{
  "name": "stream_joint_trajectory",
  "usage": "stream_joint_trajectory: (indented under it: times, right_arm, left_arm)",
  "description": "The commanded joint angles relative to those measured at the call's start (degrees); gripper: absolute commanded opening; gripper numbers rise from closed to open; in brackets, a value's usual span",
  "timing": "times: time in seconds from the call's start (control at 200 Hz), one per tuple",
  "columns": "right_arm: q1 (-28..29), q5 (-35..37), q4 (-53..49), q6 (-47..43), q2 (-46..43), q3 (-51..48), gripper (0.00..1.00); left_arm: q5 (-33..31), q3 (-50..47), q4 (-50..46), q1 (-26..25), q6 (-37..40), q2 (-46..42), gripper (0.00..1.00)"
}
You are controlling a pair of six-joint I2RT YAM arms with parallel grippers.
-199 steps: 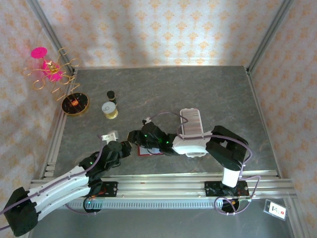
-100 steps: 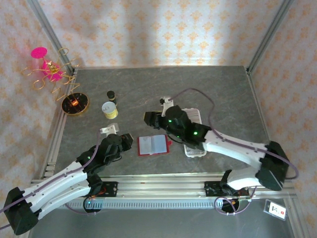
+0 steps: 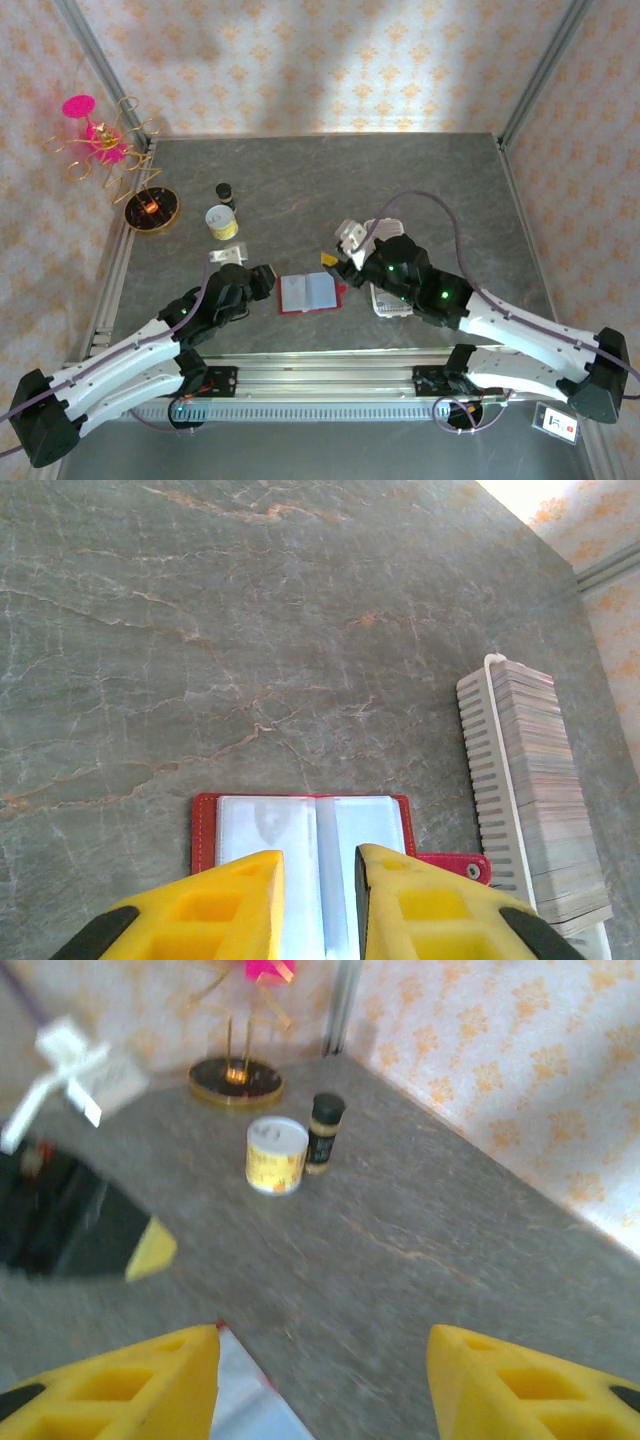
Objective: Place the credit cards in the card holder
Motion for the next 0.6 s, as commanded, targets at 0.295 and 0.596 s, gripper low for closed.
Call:
stream_joint_trajectory:
  times: [0.295,0.596]
  right_arm:
    - [0.1,4.4,-23.5,-29.7,-8.1,-1.0,0.56]
    - [-0.2,12.7,-26.5,-36.4,-10.7,-6.5,0.57]
  left_arm:
    - [4.1,2.8,6.0,3.5,4.0,6.2,0.3]
    - [9.4,-1.0,12.3,5.6,2.9,7.9,0.37]
